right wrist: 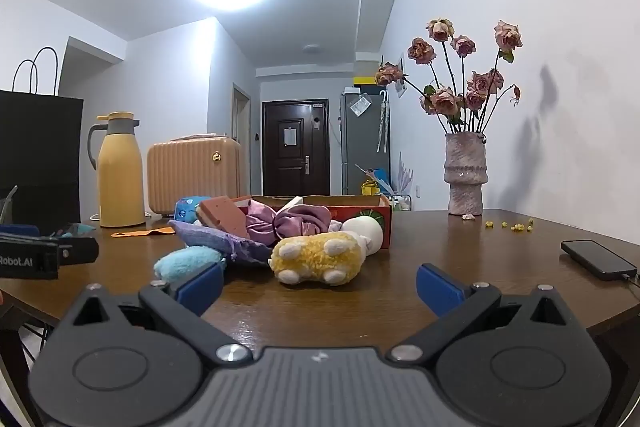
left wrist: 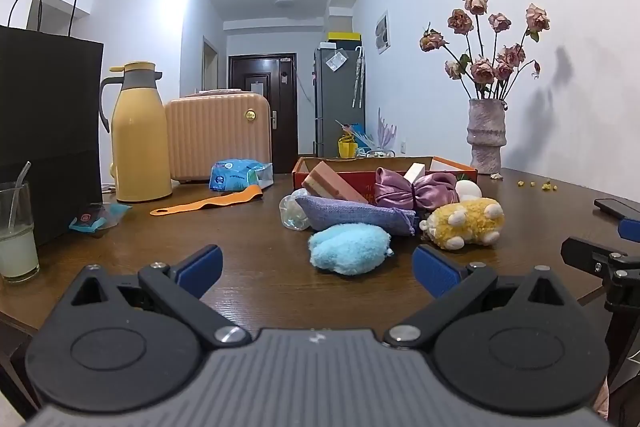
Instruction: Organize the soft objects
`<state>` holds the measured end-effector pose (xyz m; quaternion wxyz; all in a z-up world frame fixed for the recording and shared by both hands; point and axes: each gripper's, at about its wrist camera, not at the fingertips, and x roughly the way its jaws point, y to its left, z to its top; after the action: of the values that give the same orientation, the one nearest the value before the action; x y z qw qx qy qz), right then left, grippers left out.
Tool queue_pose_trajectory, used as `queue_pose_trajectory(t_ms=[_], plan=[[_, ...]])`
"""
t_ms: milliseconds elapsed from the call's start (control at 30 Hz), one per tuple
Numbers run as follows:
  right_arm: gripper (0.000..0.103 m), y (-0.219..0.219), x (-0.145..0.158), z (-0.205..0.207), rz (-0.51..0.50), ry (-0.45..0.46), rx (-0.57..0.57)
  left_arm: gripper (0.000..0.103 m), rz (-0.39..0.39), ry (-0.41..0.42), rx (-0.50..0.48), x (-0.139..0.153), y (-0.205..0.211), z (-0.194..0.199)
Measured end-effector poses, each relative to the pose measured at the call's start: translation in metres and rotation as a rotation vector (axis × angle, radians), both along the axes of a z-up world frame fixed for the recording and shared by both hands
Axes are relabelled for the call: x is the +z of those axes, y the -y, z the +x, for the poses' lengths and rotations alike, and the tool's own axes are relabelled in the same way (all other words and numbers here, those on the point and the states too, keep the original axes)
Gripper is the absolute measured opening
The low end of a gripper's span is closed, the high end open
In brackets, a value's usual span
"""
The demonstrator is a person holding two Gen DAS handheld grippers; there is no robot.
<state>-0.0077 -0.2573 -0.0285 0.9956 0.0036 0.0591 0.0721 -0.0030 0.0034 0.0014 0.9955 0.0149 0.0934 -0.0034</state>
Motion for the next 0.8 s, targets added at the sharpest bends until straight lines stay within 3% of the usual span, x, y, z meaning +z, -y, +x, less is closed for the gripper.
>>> queue_pose_trajectory(t_ms=[800], plan=[[0.103,0.0011,-0.0027,-0.0042,0.003,-0.001,-0.001,0.103,-0.002,0.006,0.011,-0.0011,-0.0028,-0.0023]])
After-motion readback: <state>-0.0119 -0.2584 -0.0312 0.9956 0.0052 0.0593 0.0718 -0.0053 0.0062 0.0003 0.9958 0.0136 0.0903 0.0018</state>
